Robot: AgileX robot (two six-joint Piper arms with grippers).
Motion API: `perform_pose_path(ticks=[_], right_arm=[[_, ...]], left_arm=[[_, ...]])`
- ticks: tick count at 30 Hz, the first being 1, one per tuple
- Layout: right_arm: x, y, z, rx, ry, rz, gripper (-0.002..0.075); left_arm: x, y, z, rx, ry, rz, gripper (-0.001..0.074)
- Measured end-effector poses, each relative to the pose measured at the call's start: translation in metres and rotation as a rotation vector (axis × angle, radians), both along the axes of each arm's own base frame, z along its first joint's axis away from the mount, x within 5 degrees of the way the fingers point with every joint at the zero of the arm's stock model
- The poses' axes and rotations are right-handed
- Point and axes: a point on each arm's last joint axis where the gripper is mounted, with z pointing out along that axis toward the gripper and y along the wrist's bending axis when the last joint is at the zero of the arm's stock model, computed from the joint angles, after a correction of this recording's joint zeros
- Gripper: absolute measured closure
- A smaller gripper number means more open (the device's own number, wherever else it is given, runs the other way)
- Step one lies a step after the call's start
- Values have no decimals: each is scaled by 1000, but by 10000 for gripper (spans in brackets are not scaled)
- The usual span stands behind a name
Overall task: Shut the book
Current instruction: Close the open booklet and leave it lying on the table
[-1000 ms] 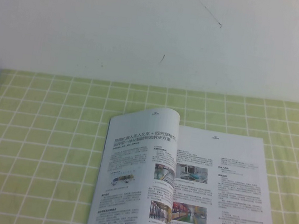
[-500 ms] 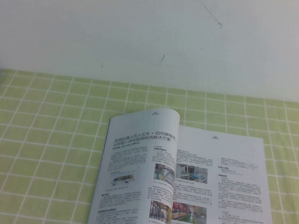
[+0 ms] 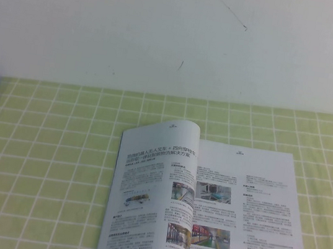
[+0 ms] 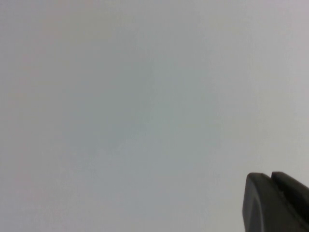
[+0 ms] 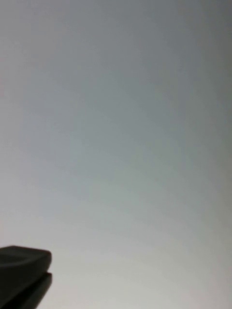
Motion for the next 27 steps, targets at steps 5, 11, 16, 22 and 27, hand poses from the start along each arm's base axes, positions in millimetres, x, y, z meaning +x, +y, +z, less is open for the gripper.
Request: perform_pose_path(ticks=[5,11,16,22,27], right_arm=[[37,3,10,-36,374,8,729],[79,6,-23,-189,841,-19,729],[81,12,-37,-206,1000,55,729],[90,28,-47,-118,1141,273,729],[121,45,-61,-149,1296,467,729]], left_arm=[[38,-3,3,0,329,-97,739],[92,-11,-36,-159,849,-235,739],[121,-14,-58,-202,1081,-249,739],[147,-22,-74,-295,1222,-306,739],[160,-27,-82,-301,1274,-367,739]])
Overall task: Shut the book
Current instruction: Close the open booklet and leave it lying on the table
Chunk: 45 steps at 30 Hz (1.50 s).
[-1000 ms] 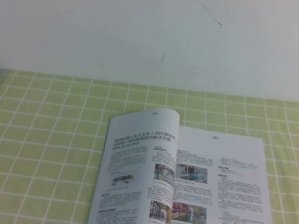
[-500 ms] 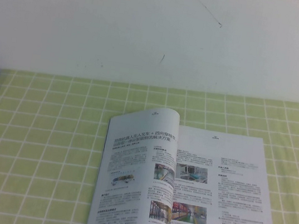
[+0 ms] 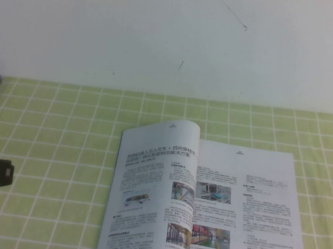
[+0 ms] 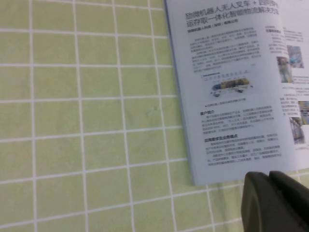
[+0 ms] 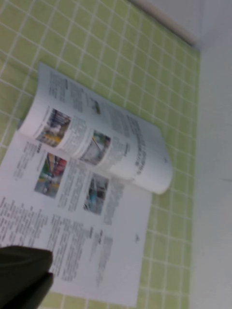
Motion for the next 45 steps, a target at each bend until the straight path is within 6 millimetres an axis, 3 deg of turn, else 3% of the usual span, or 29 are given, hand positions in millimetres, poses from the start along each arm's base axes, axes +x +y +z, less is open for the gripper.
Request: perform_pose_path(ticks=[7,13,17,20,25,31,36,45], right_arm=[[56,16,-27,14,107,203,729],[108,17,-70,-64,256,259,729],[132,14,-94,-117,388,257,729],[137,12,-108,-138,485,246,729],[138,9,-112,-187,543,212,729],[135,34,-100,-363,586,212,729],[136,58,-88,-420,524,196,729],[149,72,-78,-322,324,224,729]], left_arm=[[4,-10,2,-57,-43,-106,739],[8,-12,1,-77,-40,-116,739],[20,-13,-8,-109,14,-112,739],[31,-14,-18,-112,65,-114,739],[51,-13,-35,-105,109,-101,739],[70,-11,-54,-48,110,-142,739],[83,-13,-63,-63,98,-162,739],[100,-23,-80,-164,125,-179,739]])
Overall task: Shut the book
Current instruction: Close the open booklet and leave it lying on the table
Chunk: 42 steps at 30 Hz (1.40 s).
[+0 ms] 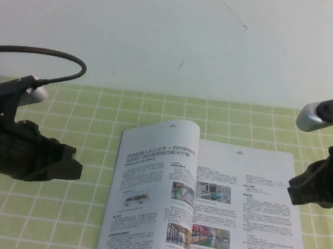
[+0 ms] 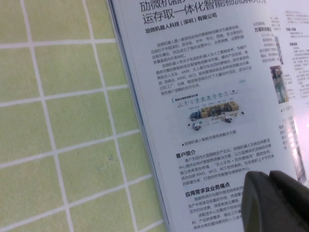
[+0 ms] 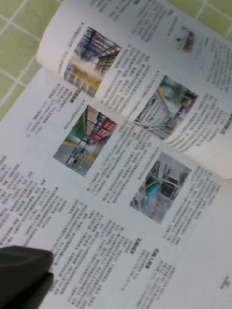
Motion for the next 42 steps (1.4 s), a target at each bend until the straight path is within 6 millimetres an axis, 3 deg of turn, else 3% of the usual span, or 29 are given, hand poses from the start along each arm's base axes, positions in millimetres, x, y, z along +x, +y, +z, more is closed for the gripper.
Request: perform_pose_path(ticks=[6,15,25,34,42], right_arm=[[6,5,-8,32,16,-12,729],[27,14,-64,-20,170,-2,729],[37,18,-115,-76,297,14,729],[39,18,-131,-98,340,20,729],[39,17,-134,-110,348,27,729]], left_arm=[[15,-2,-26,4,45,8,739],[34,-5,-64,-32,119,29,739],[47,-7,-88,-76,126,53,739],[53,-4,-95,-44,101,75,739],[56,-3,-98,-46,98,100,739]])
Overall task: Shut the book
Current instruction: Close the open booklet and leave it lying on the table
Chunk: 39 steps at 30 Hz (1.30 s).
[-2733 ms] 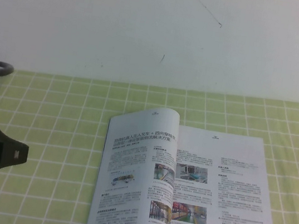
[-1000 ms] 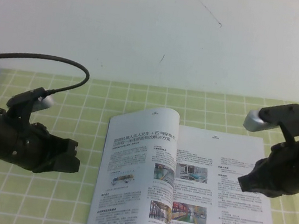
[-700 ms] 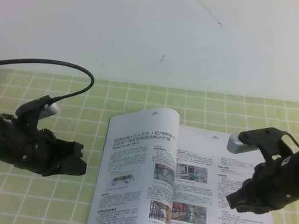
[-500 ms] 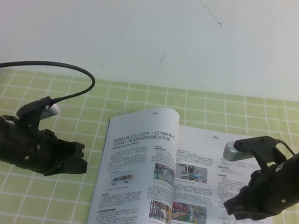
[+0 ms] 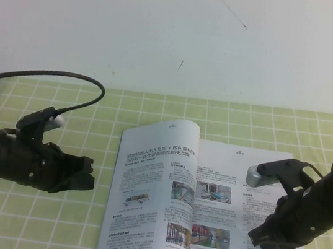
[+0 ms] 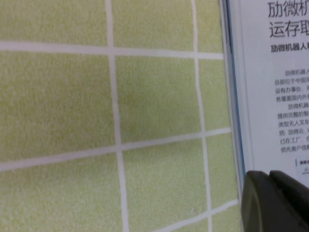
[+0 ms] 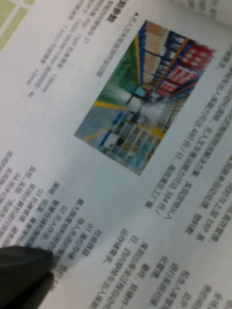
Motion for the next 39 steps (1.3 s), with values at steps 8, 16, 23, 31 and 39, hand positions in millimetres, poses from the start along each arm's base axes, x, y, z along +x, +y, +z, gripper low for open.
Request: perform_pose_path(ticks=[8,16,23,31,39], right_arm=[[0,0,-2,-2,6,0,729],[1,0,-3,-8,9,8,729],[2,1,-6,-13,38,16,729],[2,1,-7,-14,48,18,729],[2,1,-7,-14,48,18,729]], left_arm=[[1,-9,-6,3,-4,-21,739],[0,-15,-15,6,19,-37,739],[0,-15,-16,6,21,-36,739],[0,-15,-16,4,22,-37,739],[0,-16,-17,-4,29,-44,739]])
